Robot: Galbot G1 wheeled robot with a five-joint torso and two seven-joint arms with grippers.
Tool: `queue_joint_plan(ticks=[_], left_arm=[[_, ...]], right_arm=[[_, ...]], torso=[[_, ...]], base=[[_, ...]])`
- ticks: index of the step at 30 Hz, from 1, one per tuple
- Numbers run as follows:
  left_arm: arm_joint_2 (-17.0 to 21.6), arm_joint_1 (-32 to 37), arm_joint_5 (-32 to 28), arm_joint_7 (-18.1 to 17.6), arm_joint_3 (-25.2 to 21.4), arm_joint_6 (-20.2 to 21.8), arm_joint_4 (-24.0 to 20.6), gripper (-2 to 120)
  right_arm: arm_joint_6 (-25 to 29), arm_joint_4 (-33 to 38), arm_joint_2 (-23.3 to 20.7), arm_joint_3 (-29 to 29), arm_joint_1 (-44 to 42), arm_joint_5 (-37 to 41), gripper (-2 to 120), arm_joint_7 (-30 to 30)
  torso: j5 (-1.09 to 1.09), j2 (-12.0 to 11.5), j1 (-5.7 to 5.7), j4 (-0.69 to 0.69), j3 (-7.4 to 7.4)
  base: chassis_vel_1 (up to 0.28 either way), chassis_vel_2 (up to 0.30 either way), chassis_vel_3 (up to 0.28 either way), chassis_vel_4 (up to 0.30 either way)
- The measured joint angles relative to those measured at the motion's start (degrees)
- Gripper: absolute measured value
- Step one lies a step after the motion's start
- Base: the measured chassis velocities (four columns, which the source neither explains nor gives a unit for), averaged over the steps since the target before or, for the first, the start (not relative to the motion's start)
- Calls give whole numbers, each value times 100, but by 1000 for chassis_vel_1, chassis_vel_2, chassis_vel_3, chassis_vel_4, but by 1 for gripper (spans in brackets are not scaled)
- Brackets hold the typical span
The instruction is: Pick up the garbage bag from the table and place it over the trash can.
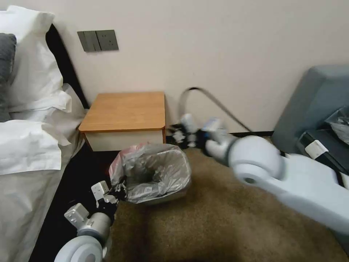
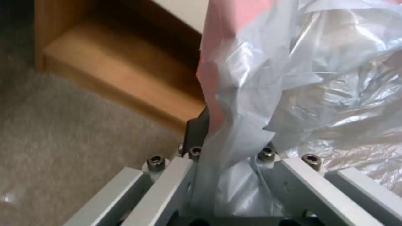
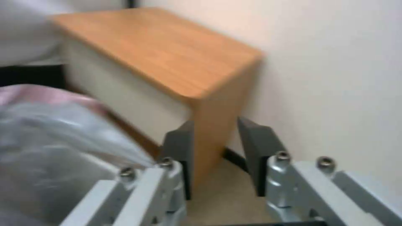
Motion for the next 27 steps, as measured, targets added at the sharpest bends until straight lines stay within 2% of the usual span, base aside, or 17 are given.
queue_joint_plan(ticks=[2, 3, 4, 6, 7, 10, 13, 14, 15, 18, 23, 27], left_arm=[[55, -14, -108, -101, 8, 152, 3, 7], [55, -14, -108, -101, 8, 152, 3, 7], [78, -26, -112, -124, 34, 210, 33, 7], [127, -48, -82, -159, 132, 279, 111, 7], [127, -48, -82, -159, 132, 279, 111, 7], [214, -62, 115, -191, 370, 300, 242, 7], [240, -61, 165, -211, 439, 300, 273, 7], [279, -55, 246, -237, 541, 303, 328, 7], [279, -55, 246, -237, 541, 303, 328, 7], [328, -17, 410, -256, 660, 316, 407, 7], [361, 38, 499, -257, 800, 305, 466, 7], [342, 27, 531, -257, 885, 286, 552, 7]], right_arm=[[487, 54, -95, 894, -1279, -488, 40, 32], [487, 54, -95, 894, -1279, -488, 40, 32], [703, 75, -16, 1357, -1927, -723, 45, 28], [992, 143, 281, 2064, -2958, -1148, 55, 10], [992, 143, 281, 2064, -2958, -1148, 55, 10], [1381, 229, 909, 2781, -4180, -1932, 70, -170], [1510, 242, 1115, 2926, -4508, -2222, 75, -289], [1634, 279, 1440, 3043, -4885, -2676, 85, -410], [1634, 279, 1440, 3043, -4885, -2676, 85, -410], [1751, 311, 1938, 3083, -5251, -3284, 97, -413], [1936, 276, 2244, 3148, -5524, -3635, 100, -445], [1952, 263, 2298, 3200, -5555, -3666, 100, -452]], torso=[[-2, 0, 0, 2, 0], [-2, 0, 0, 2, 0], [-2, 0, 0, 1, 0], [0, 0, 0, 0, 0], [0, 0, 0, 0, 0], [-3, 0, 0, 0, 0], [-3, 1, 0, 1, -1], [-4, 0, 0, 0, 0], [-4, 0, 0, 0, 0], [-4, 0, 0, 3, 0], [-4, 1, 0, 2, 0], [-3, 1, 0, 2, 0]], base=[[0, 0, 0, 0], [0, 0, 0, 0], [0, 0, 0, 0], [0, 0, 0, 0], [0, 0, 0, 0], [0, 0, 0, 0], [0, 0, 0, 0], [0, 0, 0, 0], [0, 0, 0, 0], [0, 0, 0, 0], [0, 0, 0, 0], [0, 0, 0, 0]])
